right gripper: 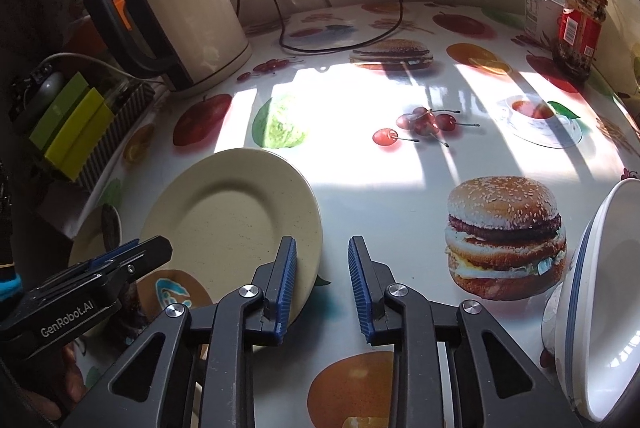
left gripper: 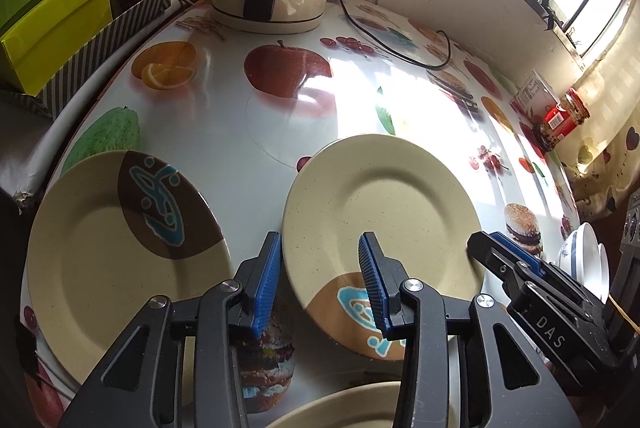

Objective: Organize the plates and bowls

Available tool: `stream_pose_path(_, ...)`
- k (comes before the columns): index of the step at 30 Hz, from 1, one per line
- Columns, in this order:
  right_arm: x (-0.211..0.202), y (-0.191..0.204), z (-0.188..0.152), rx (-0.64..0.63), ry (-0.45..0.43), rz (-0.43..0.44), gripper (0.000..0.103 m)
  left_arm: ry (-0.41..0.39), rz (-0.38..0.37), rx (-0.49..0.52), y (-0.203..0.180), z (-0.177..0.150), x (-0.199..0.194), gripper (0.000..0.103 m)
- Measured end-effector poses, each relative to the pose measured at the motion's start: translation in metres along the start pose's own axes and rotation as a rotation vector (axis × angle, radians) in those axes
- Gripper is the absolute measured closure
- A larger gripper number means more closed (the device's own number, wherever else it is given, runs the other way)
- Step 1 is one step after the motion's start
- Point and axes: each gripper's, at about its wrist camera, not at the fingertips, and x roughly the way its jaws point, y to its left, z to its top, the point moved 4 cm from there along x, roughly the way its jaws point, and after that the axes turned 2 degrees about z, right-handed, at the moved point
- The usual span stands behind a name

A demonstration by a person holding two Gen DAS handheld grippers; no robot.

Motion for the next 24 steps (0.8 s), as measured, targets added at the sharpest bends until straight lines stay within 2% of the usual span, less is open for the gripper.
stream_pose_path(2,0.0003,0.0001,0.0003,0.001,0.000,0.001,0.077,0.009,0.001,-0.001,0.0008,-0.0004,0.0022,0.064)
stream_pose_path(7,0.0006,0.0018,0.0001,0.003,0.002,0.013,0.083,-0.003,0.008,-0.022,0.0061,0.0003,0.0004,0.078)
stream_pose_path(12,0.0019,0.0044,0.0004,-0.003,0.001,0.021,0.089,0.001,0.006,-0.026,0.0065,0.0000,0.0011,0.079)
stream_pose_path(24,0.0001,-0.0014,-0.0003,0.038,0.002,0.044,0.089,0.003,0.005,-0.028,0.0057,-0.0023,-0.0005,0.079)
